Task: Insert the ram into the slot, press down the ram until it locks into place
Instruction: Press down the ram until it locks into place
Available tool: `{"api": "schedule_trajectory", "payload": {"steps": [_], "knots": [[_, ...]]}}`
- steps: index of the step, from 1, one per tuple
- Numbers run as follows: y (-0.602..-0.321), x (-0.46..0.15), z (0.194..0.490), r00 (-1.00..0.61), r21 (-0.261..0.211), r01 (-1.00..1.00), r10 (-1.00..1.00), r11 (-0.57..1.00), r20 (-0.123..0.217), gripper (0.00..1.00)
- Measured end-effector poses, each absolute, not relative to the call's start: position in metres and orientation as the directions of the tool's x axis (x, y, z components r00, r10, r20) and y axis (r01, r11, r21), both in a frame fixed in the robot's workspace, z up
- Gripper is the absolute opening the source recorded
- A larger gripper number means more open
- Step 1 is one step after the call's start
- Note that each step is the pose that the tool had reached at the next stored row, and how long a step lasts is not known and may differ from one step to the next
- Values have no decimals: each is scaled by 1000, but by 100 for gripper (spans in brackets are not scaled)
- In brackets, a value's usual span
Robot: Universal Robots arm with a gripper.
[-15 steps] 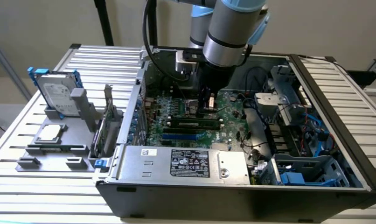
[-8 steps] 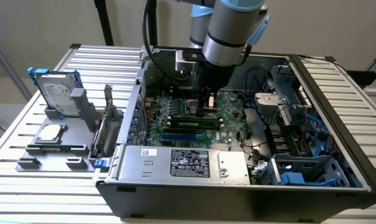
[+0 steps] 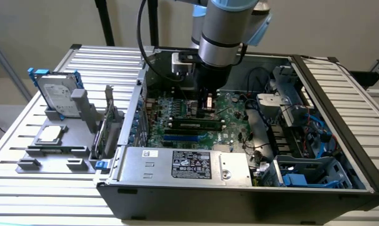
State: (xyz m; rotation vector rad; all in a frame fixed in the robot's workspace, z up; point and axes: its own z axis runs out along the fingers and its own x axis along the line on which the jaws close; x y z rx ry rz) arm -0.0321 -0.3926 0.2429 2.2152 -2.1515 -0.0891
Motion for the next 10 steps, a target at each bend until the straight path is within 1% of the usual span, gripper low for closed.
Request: {"api": "schedule_trajectory", "payload": {"steps": [3, 10], "knots": [[-393, -34, 240, 29, 65, -997, -1000, -29, -4, 10], [-393, -36, 236, 29, 58, -998, -1000, -29, -1, 10]]}}
